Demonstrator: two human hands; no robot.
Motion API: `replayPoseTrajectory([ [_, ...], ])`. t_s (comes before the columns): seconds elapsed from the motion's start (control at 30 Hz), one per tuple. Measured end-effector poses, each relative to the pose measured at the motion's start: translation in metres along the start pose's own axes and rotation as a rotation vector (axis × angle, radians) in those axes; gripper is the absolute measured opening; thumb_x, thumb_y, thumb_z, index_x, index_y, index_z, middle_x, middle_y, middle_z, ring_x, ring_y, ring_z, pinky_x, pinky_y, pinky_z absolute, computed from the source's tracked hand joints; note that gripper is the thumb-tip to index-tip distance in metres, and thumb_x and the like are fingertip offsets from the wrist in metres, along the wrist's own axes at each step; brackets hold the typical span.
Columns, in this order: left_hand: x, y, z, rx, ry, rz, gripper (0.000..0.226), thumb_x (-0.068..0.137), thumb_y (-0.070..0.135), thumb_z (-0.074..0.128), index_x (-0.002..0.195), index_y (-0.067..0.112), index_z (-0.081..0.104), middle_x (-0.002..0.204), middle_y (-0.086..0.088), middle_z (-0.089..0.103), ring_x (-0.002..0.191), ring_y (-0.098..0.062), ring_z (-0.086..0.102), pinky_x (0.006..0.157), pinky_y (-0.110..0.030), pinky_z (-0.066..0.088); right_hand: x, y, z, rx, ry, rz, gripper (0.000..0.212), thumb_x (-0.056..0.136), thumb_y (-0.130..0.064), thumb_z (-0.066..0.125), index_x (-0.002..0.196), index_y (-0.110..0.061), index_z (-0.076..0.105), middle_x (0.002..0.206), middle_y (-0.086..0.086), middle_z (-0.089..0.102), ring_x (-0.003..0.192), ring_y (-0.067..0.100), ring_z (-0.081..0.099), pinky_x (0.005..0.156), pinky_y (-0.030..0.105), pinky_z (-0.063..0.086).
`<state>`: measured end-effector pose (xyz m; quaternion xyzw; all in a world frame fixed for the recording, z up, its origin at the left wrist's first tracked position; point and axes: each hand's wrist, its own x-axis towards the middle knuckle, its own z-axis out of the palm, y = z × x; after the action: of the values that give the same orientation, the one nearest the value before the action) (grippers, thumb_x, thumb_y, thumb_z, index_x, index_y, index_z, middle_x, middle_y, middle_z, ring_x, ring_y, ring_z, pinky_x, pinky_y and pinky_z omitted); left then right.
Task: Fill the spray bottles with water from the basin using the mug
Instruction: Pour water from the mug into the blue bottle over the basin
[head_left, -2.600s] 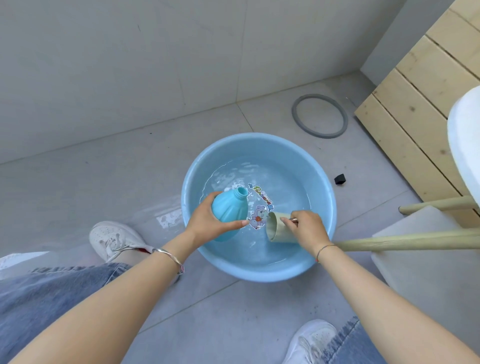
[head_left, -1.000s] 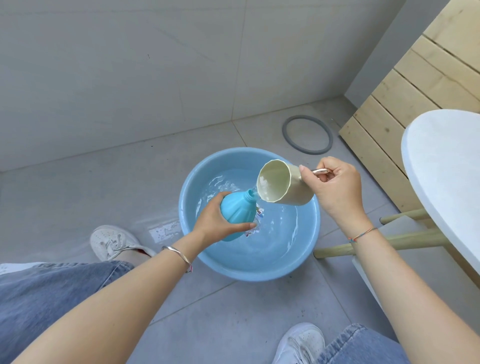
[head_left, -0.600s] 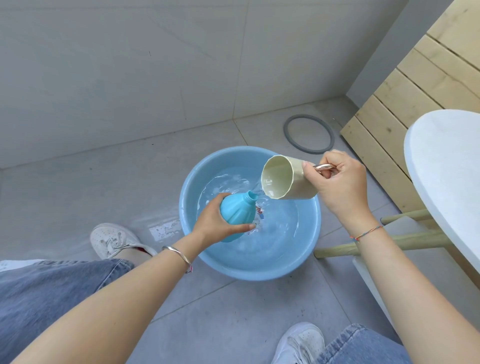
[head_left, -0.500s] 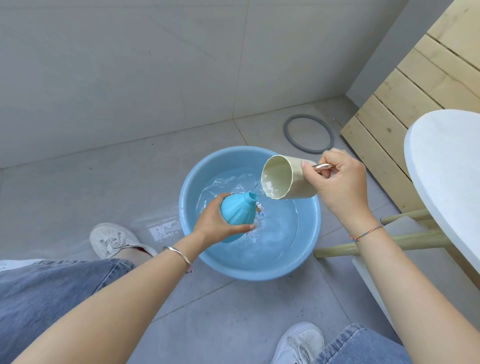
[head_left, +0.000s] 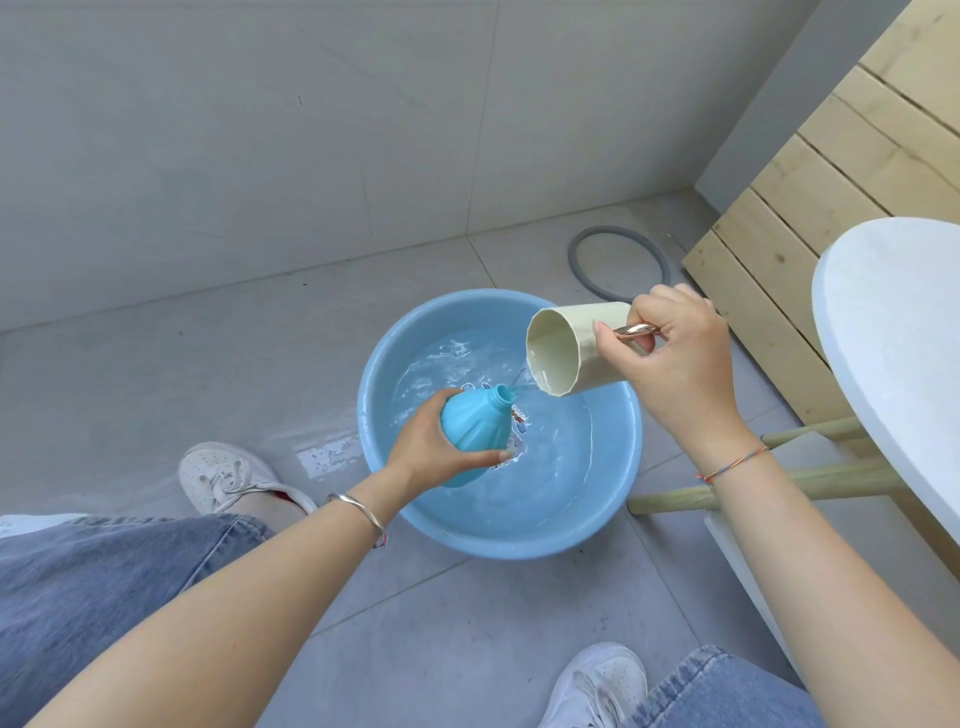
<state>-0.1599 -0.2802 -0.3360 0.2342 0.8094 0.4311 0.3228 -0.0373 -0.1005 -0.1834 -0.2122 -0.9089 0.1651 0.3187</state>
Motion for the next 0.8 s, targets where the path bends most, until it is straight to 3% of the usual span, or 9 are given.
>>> replayPoseTrajectory([
  [0.4, -0.001, 0.000, 0.004, 0.035, 0.009, -0.003, 0.089, 0.046, 0.061, 0.088, 0.122, 0.038, 0.047, 0.111, 0.013, 0.060, 0.100, -0.013, 0.061, 0.086, -0.037, 0.054, 0.000, -0.002, 0.006, -0.107, 0.019, -0.138, 0.044, 0.075, -0.021, 0.069, 0.059, -0.022, 0.028, 0.061, -0.009, 0.024, 0.066, 0.011, 0.022, 0.071, 0.033, 0.029],
  [0.63, 0.000, 0.004, 0.009, 0.015, -0.008, -0.021, 0.092, 0.042, 0.065, 0.087, 0.121, 0.041, 0.047, 0.111, 0.015, 0.060, 0.100, -0.012, 0.061, 0.084, -0.039, 0.056, -0.001, -0.005, 0.012, -0.134, 0.050, -0.275, 0.045, 0.074, -0.017, 0.071, 0.062, -0.023, 0.028, 0.064, -0.010, 0.025, 0.068, 0.009, 0.017, 0.073, 0.023, 0.020],
  [0.8, 0.000, 0.007, 0.010, 0.012, -0.013, -0.021, 0.089, 0.042, 0.064, 0.087, 0.119, 0.041, 0.048, 0.110, 0.016, 0.060, 0.098, -0.010, 0.061, 0.083, -0.038, 0.056, -0.002, -0.004, 0.015, -0.184, 0.040, -0.429, 0.035, 0.077, -0.014, 0.070, 0.057, -0.013, 0.041, 0.060, -0.002, 0.032, 0.067, 0.017, 0.029, 0.075, 0.026, 0.023],
])
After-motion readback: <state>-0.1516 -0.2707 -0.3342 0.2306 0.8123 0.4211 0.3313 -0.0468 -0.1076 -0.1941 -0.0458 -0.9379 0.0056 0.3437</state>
